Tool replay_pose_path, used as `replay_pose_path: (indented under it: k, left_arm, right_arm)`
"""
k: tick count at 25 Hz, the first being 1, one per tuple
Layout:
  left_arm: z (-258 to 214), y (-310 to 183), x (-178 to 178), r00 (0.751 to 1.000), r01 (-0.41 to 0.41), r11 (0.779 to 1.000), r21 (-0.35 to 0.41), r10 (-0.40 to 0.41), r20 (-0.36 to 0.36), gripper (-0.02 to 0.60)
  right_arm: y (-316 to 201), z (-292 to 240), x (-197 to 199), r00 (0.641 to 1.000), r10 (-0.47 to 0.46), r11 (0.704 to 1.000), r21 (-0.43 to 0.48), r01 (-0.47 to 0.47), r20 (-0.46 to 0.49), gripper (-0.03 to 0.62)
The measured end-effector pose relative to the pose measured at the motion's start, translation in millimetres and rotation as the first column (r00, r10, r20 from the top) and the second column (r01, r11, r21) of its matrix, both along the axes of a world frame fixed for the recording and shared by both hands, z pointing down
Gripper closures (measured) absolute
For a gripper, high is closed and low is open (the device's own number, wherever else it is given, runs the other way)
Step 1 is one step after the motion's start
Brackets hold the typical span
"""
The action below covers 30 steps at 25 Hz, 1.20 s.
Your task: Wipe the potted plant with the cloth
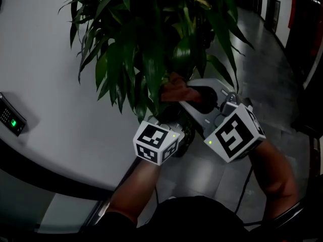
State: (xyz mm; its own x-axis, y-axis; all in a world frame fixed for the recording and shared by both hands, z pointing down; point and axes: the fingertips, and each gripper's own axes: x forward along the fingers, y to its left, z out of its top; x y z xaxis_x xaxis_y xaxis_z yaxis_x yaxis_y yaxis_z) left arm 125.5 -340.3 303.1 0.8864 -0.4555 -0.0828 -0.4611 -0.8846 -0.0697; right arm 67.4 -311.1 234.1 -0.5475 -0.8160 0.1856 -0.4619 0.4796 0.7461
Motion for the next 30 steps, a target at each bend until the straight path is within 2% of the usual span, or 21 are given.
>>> replay_pose_path:
  k: [9, 22, 30]
  left_arm:
    - [10.1, 2.0, -0.9, 1.000, 0.009, 1.000, -0.013, -0.009, 0.010, 0.563]
    - [24.2, 10.4, 1.1, 0.997, 0.067, 0.996, -0.056, -0.066, 0.028, 0.565]
    - [43.5, 22.6, -3.4, 0.988, 0.146, 0.985, -0.096, -0.140, 0.066, 0.564]
  right_arm:
    - [29.3, 50.3, 11.6, 1.000, -0.015, 0.998, -0.061, 0.014, -0.018, 0.533]
    - [50.9, 87.4, 33.9, 0.999, -0.043, 0.989, -0.141, 0.044, 0.012, 0.533]
    - [72.0, 126.5, 59.8, 0.994, -0.047, 0.968, -0.243, 0.069, 0.095, 0.533]
